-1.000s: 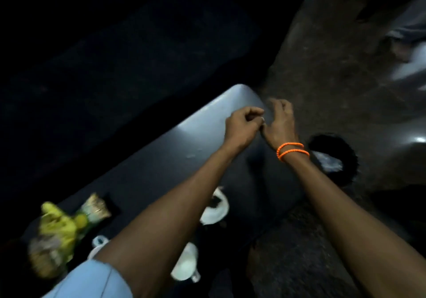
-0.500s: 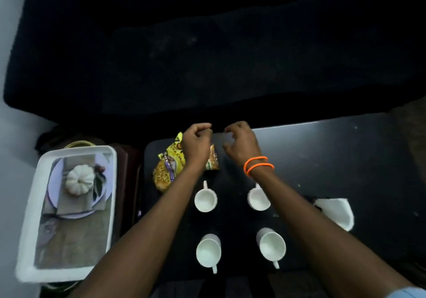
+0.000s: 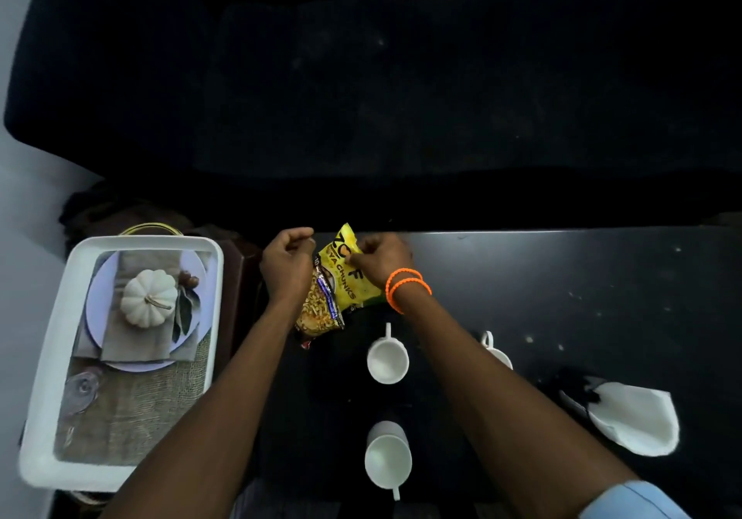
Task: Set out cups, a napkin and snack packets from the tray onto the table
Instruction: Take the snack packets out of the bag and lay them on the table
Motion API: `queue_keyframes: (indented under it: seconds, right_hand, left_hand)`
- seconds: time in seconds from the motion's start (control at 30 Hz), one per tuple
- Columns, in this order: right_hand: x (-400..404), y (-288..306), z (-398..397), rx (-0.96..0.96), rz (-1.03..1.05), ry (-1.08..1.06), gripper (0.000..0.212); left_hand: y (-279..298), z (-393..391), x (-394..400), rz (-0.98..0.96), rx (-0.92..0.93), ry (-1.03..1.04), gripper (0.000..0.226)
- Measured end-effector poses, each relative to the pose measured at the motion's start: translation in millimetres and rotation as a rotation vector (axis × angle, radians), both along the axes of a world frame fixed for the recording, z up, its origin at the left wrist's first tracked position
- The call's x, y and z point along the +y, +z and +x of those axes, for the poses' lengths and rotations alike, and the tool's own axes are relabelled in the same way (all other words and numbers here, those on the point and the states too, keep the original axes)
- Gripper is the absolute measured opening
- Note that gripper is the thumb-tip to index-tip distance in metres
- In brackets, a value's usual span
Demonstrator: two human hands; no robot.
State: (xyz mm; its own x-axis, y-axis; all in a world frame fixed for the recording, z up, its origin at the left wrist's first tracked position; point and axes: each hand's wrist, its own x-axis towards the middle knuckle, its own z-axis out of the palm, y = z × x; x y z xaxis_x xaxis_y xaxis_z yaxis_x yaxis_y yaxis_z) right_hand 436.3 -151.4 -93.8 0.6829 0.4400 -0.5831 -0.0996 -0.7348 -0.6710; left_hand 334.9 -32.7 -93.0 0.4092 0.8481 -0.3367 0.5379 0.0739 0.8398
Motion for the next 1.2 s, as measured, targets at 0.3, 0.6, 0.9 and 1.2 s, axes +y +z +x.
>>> queue_keyframes:
  seconds: [0.3, 0.6, 0.9, 1.2]
  right_hand:
    - [-69, 55, 43, 0.489, 0.555, -0.415, 0.025]
    - [-174, 31, 52, 0.421, 0.466, -0.909, 0.035]
    - [-233, 20, 62, -0.361, -0.336, -0.371, 0.071]
    - [-233, -16, 56, -0.523, -0.354, 0.042, 0.068]
  left_hand:
    - [-13, 15, 9, -0.054, -0.019, 0.083, 0.018]
    - [-3, 88, -83, 0.052, -0.020, -0.387, 0.018]
    - [-23, 116, -181, 0.071, 0.242, -1.020, 0.064]
    - [-52, 124, -205, 0.304, 0.193, -1.218, 0.067]
